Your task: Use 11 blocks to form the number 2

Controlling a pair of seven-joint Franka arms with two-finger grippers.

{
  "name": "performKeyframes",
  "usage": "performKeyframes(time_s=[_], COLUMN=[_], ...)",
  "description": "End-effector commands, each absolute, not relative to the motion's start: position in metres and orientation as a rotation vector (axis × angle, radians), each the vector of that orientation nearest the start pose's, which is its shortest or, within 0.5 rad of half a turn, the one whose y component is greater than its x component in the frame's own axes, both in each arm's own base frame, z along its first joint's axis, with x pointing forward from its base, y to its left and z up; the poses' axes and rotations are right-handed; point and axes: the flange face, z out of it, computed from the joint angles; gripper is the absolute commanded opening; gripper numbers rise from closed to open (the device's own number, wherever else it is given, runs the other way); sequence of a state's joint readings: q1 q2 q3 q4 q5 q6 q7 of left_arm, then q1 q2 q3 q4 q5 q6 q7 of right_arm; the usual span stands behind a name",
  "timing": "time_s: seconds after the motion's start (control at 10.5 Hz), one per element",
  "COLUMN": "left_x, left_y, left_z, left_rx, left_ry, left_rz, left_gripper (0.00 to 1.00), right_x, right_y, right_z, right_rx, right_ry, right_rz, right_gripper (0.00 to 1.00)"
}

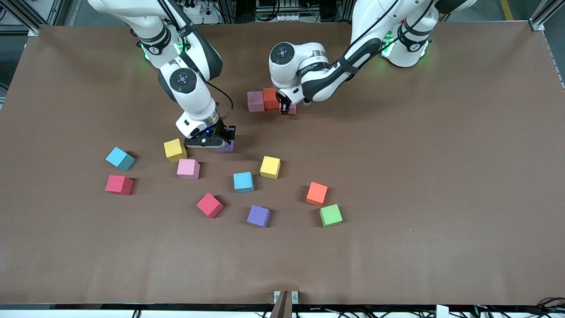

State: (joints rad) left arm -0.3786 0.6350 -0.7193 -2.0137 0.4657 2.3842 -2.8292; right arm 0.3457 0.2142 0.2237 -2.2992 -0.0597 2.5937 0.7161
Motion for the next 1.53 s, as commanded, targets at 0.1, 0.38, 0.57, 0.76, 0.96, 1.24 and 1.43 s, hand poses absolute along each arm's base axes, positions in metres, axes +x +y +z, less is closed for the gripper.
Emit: performKeyframes(time_s=[0.1,0.38,0.57,0.76,0.96,1.24,1.43], left_x=[0.259,0.252,0.247,0.244,0.243,0.244,0.243], left_y=[-0.522,-0.526,-0.528,-0.530,-0.530,-0.529,-0.529], left_z=[0.194,0.197,0.199,0.200,0.197,0.193,0.191], left_rx=[-1.997,-1.967,-1.934,-1.918,-1.902,-1.862,-1.855], left_ry=[-2.339,-2.370,-2.398,-2.410,-2.414,-2.433,-2.433], left_rz=[0.038,0.054,0.059,0.064,0.070,0.075,0.078], left_gripper=[0.00,0.00,0.00,0.00,0.00,0.00,0.00], right_x=[0.452,0.452,0.453,0.452,0.454,0.454,0.454], right_y=[0.295,0.297,0.298,0.301,0.303,0.303,0.303], right_z=[0.263,0.264,0.264,0.264,0.265,0.265,0.265], right_rx=[-3.065,-3.065,-3.064,-3.063,-3.061,-3.060,-3.061], right_ry=[0.261,0.250,0.246,0.240,0.237,0.237,0.235], right_rz=[-0.082,-0.087,-0.090,-0.091,-0.094,-0.096,-0.094], right_gripper=[0.00,0.00,0.00,0.00,0.00,0.00,0.00])
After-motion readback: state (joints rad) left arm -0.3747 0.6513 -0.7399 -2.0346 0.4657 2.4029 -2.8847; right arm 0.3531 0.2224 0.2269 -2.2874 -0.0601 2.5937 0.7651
